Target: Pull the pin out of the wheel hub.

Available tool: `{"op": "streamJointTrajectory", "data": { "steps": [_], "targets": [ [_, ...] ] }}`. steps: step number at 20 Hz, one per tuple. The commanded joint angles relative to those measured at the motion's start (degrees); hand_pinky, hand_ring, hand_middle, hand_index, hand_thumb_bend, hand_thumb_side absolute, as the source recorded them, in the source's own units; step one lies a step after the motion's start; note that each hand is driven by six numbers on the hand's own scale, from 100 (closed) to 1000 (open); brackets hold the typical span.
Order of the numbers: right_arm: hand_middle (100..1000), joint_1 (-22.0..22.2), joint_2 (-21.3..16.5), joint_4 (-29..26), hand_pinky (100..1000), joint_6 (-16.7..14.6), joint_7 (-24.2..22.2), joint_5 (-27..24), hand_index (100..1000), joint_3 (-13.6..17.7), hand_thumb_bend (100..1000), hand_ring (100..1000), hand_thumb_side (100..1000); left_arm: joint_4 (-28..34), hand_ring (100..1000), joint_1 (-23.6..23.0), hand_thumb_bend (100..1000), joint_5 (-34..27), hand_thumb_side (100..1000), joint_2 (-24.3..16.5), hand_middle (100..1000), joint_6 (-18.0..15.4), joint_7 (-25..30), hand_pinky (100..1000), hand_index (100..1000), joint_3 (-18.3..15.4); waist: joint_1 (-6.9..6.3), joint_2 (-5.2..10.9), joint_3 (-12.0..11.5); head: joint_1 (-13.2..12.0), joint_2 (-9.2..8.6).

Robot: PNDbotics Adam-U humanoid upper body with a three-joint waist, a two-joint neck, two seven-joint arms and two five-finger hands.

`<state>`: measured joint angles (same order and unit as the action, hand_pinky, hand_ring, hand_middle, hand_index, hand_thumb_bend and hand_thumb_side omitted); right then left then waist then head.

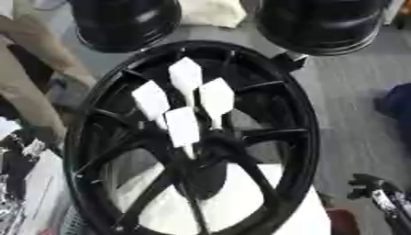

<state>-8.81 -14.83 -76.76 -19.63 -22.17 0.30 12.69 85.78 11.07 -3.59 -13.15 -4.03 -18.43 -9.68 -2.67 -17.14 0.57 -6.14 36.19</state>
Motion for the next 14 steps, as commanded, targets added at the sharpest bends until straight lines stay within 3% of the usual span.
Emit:
{"op": "streamJointTrajectory", "data": {
  "steps": [1, 14],
  "targets": [
    [674, -0.25, -1.11, -0.76, 850, -0.09, 0.14, -0.23, 790, 0.15, 100, 605, 807, 1.18, 724, 0.29, 837, -0.04, 505, -1.79, 502, -0.03, 0.09, 669, 671, -0.05, 0.10, 0.84, 0.01, 0.08, -0.39],
    [676, -0.94, -1.16, -1.03, 851, -0.10, 0.56, -0.53, 791, 0.17, 100, 607, 802, 1.44, 726, 0.67, 838, -0.32, 503, -2.08, 503, -0.17, -0.56, 670, 670, -0.27, 0.17, 0.07, 0.24, -0.02, -0.70]
  ]
}}
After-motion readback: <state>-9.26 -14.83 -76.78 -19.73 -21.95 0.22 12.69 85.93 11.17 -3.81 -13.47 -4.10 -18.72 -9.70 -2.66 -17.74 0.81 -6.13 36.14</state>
